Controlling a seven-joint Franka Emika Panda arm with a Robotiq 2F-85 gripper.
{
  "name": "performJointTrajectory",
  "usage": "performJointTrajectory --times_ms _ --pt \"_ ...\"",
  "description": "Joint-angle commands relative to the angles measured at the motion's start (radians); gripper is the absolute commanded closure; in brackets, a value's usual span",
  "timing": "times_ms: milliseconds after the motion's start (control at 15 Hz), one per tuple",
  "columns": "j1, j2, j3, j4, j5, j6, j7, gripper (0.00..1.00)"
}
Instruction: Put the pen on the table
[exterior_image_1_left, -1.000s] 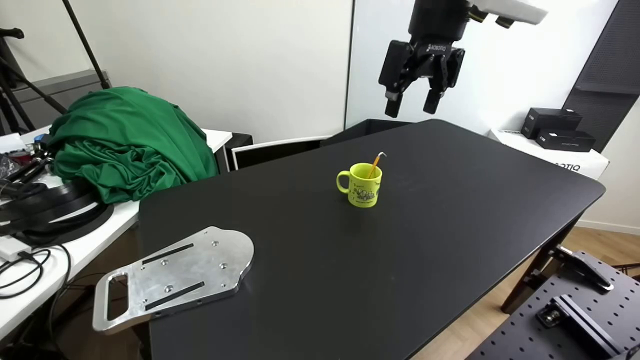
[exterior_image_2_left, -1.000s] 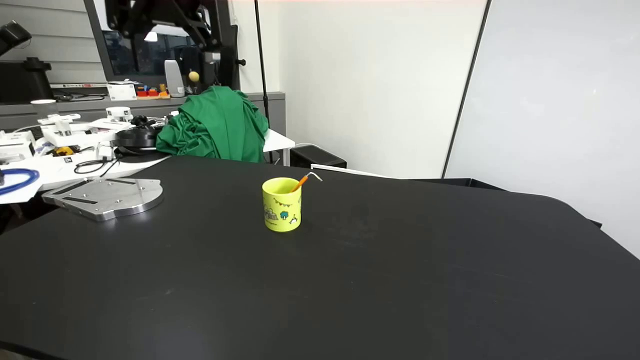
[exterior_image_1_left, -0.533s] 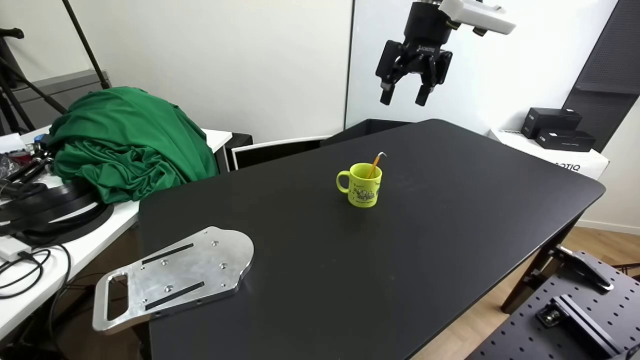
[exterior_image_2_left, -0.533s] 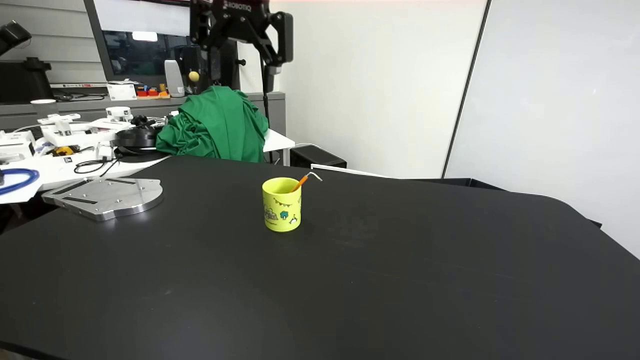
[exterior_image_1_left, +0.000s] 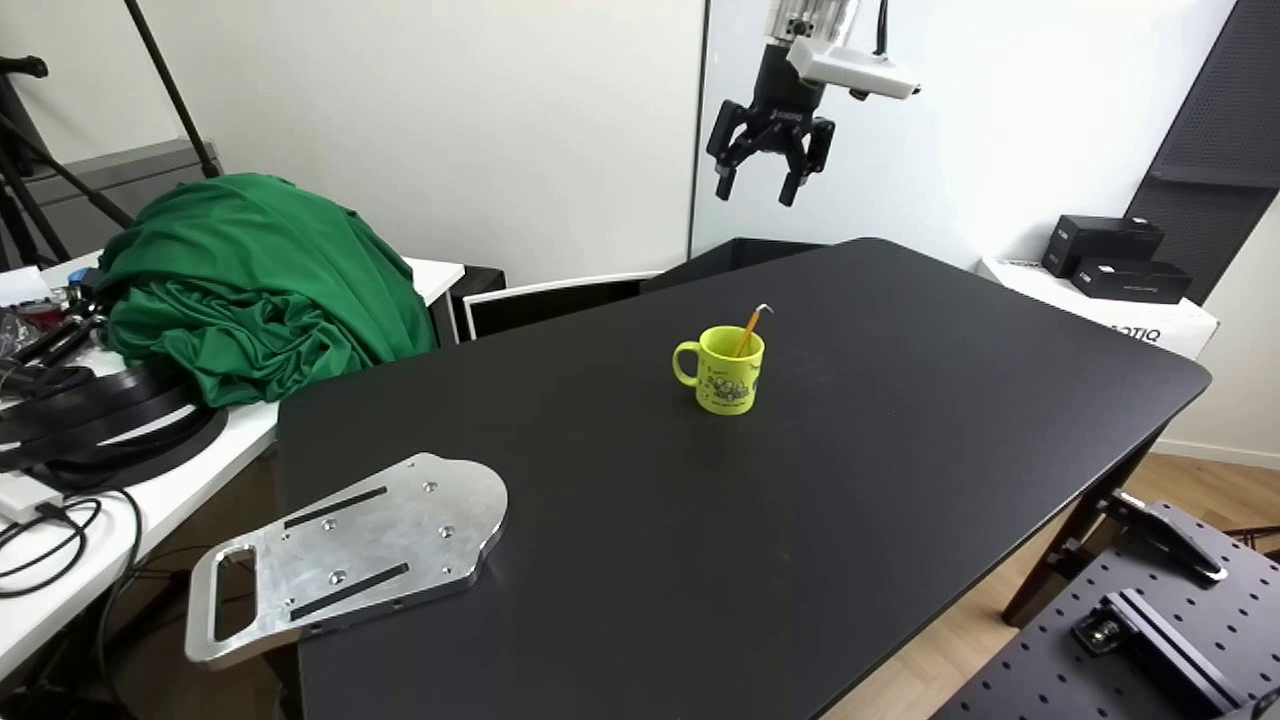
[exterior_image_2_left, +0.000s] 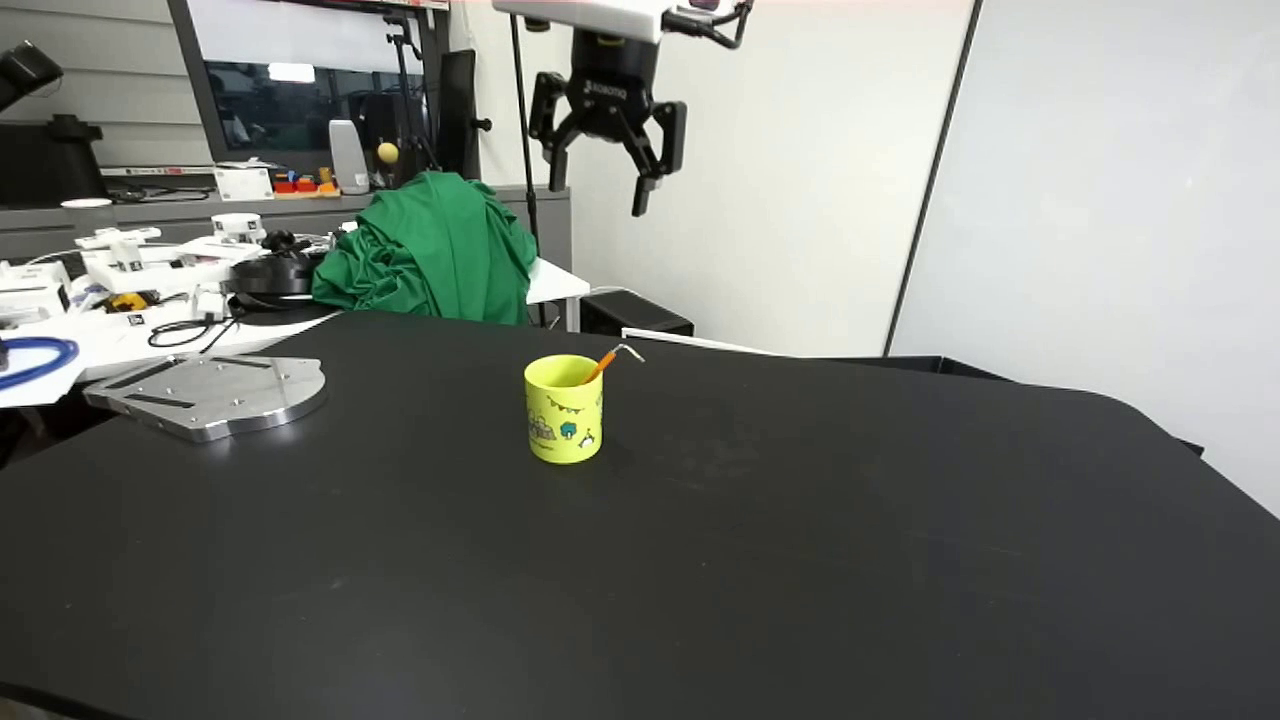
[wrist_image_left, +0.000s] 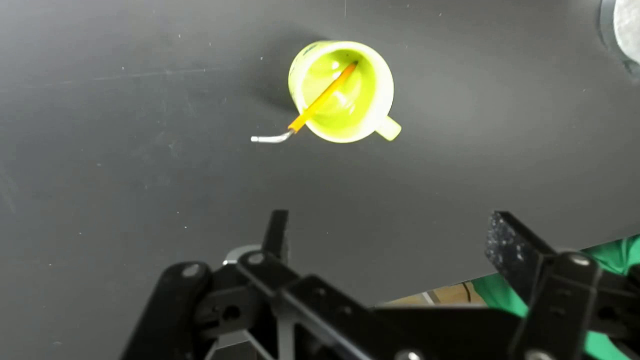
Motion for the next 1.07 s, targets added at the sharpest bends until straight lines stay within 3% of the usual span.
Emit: performJointTrajectory --times_ms 0,333,1000 --pt "-0.043 0.199 0.022 0.202 0.020 -0.056 0.041 0.00" --pt "-0.061 0.317 0.024 0.237 -0.001 -0.144 0.143 0.00" --pt "-0.047 0.326 -0.028 0.210 0.021 -0.194 0.558 0.00"
